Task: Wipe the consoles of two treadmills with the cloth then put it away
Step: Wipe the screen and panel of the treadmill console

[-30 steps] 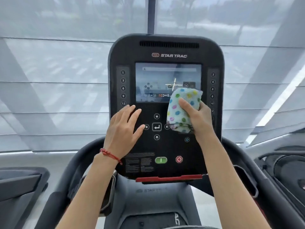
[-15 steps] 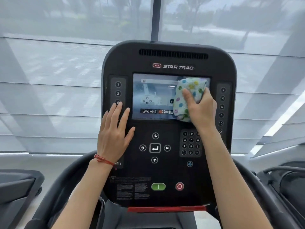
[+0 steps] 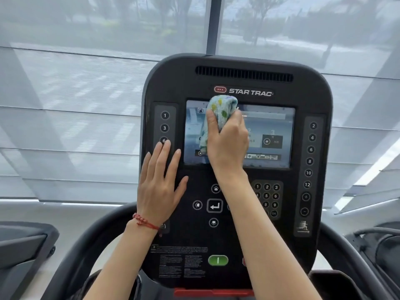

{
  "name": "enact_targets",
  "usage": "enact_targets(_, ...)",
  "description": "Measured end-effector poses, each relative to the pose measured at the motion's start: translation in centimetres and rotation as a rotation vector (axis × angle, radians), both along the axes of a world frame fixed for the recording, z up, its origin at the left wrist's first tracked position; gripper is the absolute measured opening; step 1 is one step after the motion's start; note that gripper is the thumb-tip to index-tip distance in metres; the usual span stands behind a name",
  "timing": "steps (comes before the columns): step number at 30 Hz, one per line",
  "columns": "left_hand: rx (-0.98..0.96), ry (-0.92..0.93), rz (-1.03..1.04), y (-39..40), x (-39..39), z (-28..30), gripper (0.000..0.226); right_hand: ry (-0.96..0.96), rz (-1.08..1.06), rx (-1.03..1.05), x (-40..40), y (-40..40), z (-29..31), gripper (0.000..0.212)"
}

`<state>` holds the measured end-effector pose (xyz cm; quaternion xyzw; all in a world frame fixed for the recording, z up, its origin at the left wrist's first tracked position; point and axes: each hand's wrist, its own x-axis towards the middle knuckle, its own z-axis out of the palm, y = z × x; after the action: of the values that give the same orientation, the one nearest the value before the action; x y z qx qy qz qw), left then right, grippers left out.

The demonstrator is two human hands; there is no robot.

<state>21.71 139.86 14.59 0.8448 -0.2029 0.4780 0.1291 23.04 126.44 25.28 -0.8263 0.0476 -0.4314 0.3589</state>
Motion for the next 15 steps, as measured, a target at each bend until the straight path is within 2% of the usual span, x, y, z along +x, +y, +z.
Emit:
enact_targets(7, -0.022, 0.005, -0.014, -0.1, 0.1, -0.1, 0.047, -0.113, 0.069, -0.167, 1.3, 3.0, 0.6, 0.042)
enact_targets(9, -0.017, 0.003, -0.015, 0.0, 0.1, -0.2, 0.048, -0.129, 0.025, -0.216, 1.5, 2.0, 0.5, 0.042)
enact_targets(15, -0.013, -0.018, -0.008, 0.0, 0.2, -0.3, 0.047, -0.098, -0.118, -0.195, 0.7, -3.9, 0.3, 0.042)
